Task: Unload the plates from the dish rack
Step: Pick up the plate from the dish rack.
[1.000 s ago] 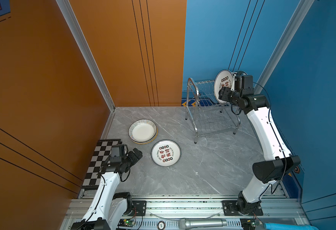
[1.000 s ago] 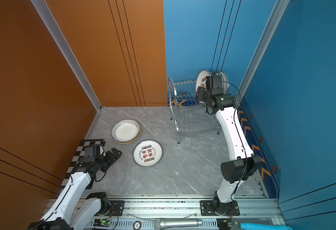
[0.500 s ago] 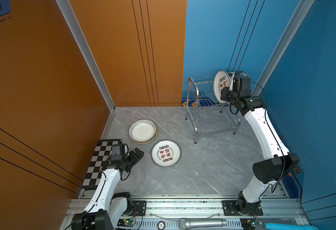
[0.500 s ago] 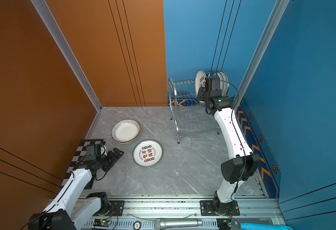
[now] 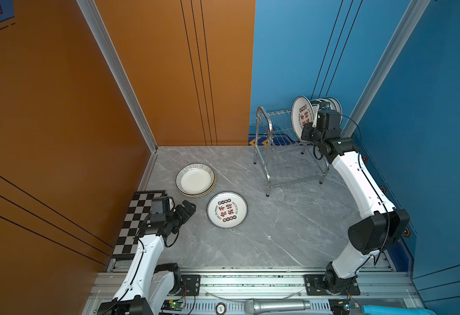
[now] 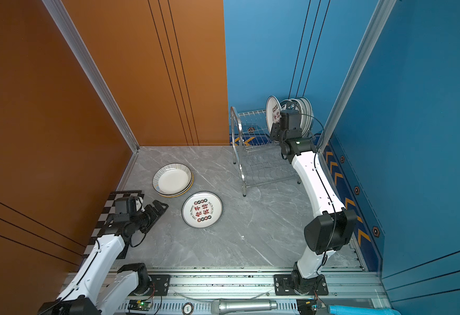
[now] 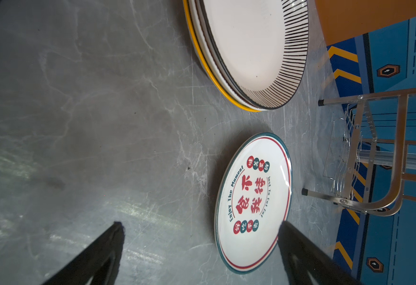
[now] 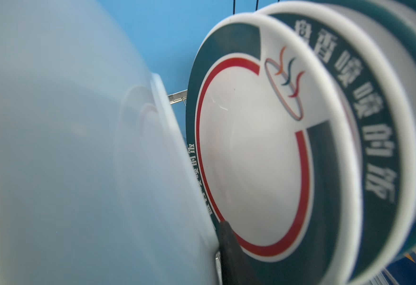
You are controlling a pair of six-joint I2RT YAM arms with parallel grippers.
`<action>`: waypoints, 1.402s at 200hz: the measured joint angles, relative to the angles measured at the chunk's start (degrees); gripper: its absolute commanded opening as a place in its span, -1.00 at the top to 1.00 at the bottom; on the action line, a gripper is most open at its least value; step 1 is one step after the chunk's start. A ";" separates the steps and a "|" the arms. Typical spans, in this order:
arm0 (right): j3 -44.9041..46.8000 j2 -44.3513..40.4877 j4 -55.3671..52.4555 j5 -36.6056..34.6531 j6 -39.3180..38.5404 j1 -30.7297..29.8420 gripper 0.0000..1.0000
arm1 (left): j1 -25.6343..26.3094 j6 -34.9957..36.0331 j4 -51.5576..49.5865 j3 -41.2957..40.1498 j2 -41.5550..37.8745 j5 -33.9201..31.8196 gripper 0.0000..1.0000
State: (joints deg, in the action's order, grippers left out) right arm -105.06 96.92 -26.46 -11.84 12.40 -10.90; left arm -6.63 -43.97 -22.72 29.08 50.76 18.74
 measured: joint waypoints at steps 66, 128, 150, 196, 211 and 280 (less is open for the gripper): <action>1.62 -1.86 2.05 -0.44 -0.42 1.27 0.86 | 2.16 -2.93 2.21 -1.14 -1.66 -0.72 -0.96; 1.79 -2.51 3.72 0.31 0.04 1.81 1.00 | 4.59 -2.82 2.86 -1.14 0.66 -1.18 -0.96; 1.81 -2.64 4.22 0.90 0.04 1.79 1.00 | 6.16 -2.34 2.89 -1.14 0.24 -2.25 -0.96; 4.02 -4.98 7.56 1.11 -0.72 1.79 1.00 | 8.92 -0.81 2.91 -1.11 -0.42 -3.96 -0.96; 5.01 -6.64 9.27 1.03 -1.84 1.73 1.00 | 9.46 -0.42 2.91 -1.11 -0.37 -4.61 -0.96; 9.14 -20.79 21.03 -0.02 -5.40 1.49 1.00 | 13.62 1.01 4.31 -1.11 1.03 -8.04 -0.96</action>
State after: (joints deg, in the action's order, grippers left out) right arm -95.92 76.14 -5.43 -11.86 7.01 -9.41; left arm 6.98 -42.96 -18.41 27.97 51.79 10.70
